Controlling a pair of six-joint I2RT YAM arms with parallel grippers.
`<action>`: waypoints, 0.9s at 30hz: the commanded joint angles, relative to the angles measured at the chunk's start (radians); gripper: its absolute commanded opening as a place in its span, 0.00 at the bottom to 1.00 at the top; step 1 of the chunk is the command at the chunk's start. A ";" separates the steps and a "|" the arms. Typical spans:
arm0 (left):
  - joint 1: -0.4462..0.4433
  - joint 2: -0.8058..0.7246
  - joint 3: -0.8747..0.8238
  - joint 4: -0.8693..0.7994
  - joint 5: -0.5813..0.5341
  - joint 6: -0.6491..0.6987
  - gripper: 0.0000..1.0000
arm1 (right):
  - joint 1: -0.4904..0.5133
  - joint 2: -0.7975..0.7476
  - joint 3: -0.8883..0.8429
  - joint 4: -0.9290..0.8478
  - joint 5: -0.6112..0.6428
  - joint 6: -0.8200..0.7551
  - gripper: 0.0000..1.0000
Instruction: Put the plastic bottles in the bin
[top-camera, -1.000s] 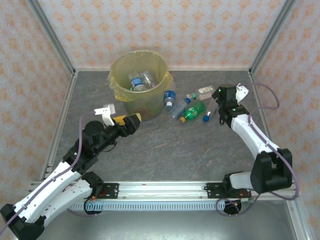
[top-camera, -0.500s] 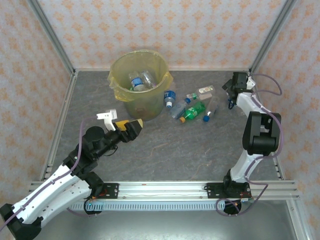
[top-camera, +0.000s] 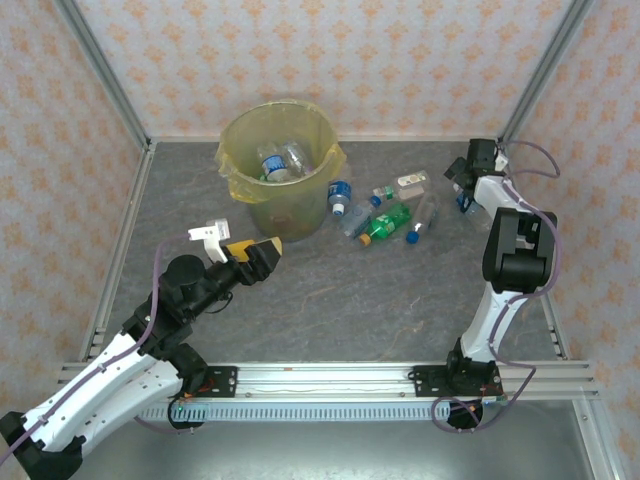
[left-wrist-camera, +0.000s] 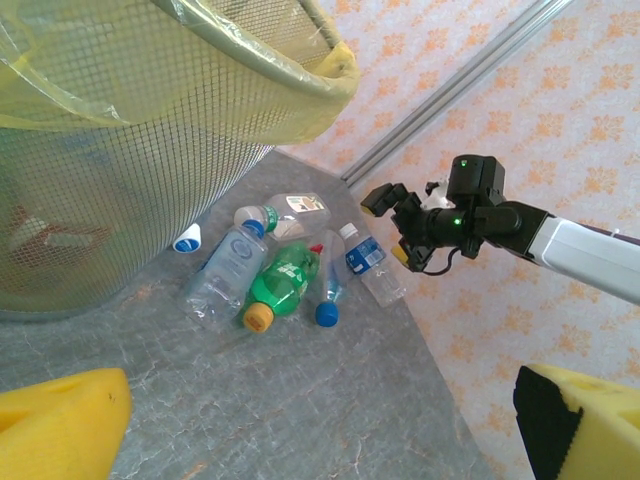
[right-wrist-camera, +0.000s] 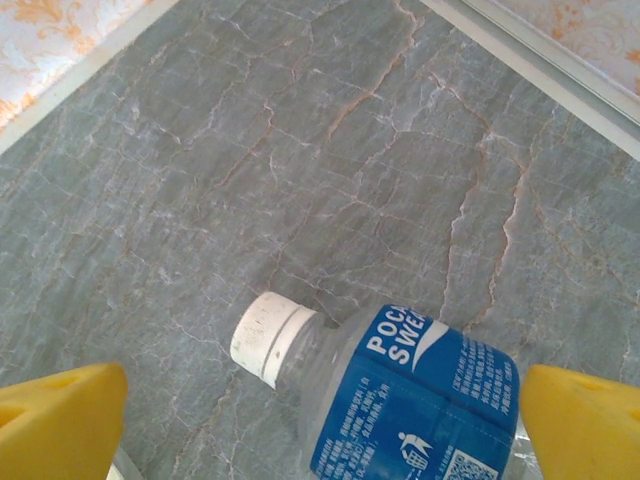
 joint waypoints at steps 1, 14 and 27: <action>-0.008 -0.021 0.002 -0.017 -0.014 -0.002 0.99 | -0.008 -0.022 -0.039 -0.001 0.025 -0.022 1.00; -0.008 -0.076 -0.004 -0.046 -0.043 0.005 0.99 | -0.009 -0.088 -0.165 0.044 -0.034 0.009 1.00; -0.008 -0.098 0.008 -0.079 -0.050 0.000 0.99 | -0.010 -0.030 -0.166 0.027 -0.013 0.020 0.83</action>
